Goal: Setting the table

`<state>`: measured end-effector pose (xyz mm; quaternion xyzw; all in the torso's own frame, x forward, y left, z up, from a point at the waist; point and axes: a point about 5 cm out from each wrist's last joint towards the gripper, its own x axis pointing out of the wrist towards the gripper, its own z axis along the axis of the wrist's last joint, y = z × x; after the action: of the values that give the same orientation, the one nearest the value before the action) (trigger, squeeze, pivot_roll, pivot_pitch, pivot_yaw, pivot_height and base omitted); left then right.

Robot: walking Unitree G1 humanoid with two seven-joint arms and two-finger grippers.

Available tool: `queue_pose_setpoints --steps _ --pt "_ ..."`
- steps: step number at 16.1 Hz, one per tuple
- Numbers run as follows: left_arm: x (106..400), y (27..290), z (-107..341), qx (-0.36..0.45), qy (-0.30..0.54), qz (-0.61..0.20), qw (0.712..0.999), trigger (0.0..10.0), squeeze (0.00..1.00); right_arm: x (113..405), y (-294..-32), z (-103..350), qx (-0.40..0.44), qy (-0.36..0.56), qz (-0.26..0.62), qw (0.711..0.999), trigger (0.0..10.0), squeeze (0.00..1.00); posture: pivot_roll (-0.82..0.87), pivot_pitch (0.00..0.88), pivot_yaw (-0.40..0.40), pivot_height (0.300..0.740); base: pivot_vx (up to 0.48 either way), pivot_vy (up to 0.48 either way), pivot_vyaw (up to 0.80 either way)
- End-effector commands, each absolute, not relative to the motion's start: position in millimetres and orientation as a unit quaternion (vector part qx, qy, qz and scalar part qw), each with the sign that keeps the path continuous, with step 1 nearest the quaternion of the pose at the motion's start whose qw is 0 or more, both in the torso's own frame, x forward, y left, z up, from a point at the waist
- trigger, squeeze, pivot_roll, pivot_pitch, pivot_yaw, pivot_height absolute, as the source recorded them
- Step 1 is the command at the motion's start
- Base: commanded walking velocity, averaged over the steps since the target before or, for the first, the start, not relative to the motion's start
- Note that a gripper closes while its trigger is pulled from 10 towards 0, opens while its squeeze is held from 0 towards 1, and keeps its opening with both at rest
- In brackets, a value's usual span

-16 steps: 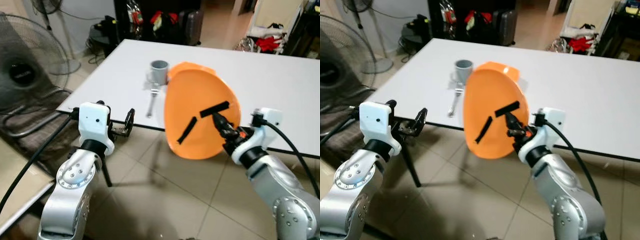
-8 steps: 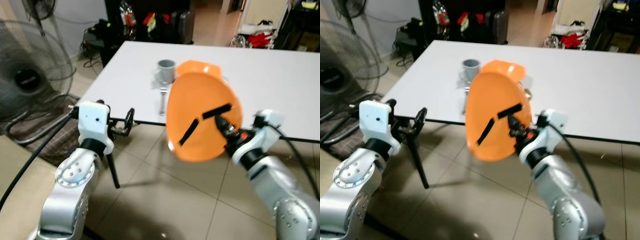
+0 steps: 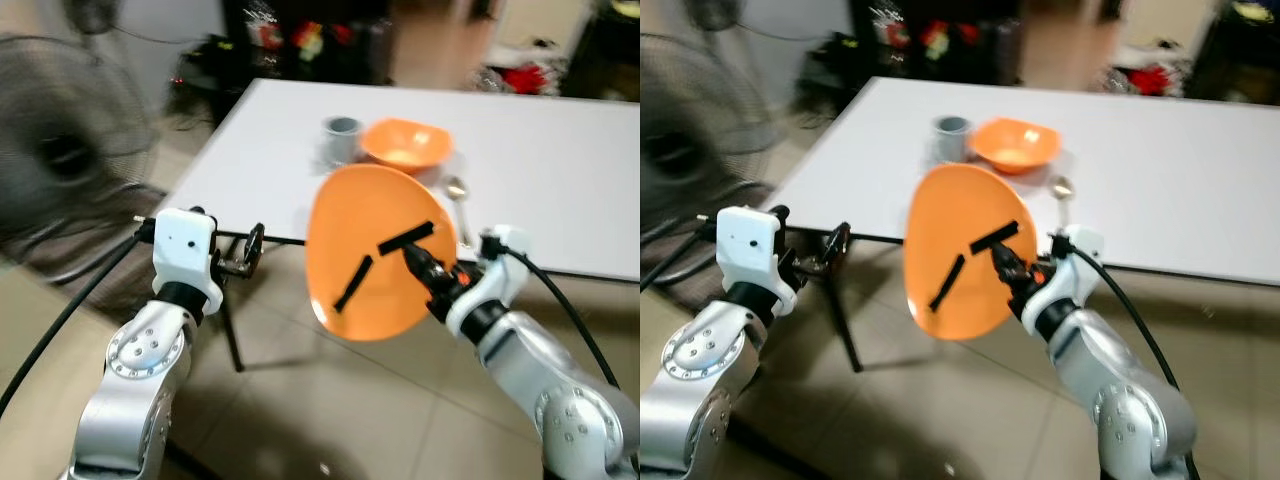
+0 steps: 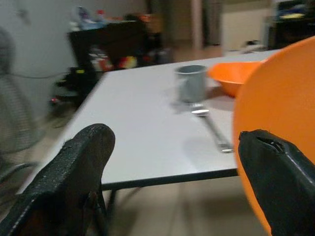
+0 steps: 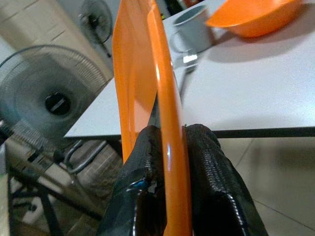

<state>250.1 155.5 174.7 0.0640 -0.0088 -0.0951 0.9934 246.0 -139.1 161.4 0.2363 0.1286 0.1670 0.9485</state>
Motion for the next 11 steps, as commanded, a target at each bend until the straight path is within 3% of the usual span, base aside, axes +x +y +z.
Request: queue_pose_setpoints --steps 1,9,11 --pt "249.8 154.1 176.8 0.063 -0.012 -0.103 0.993 10.0 0.0 249.2 -138.4 169.2 0.26 0.117 0.179 0.941 10.0 0.0 -0.06 0.0 0.028 0.74 0.251 0.0 0.0" --pt "246.2 159.2 174.4 0.065 -0.007 -0.102 0.993 10.0 0.0 258.0 -137.9 171.5 0.287 0.125 0.202 0.928 10.0 0.0 -0.05 0.0 0.021 0.74 0.278 0.0 0.0" --pt "245.8 160.1 174.2 0.064 -0.007 -0.1 0.993 10.0 0.0 258.9 -136.5 173.2 0.29 0.126 0.21 0.925 10.0 0.0 -0.05 0.0 0.019 0.74 0.354 0.0 -0.64"
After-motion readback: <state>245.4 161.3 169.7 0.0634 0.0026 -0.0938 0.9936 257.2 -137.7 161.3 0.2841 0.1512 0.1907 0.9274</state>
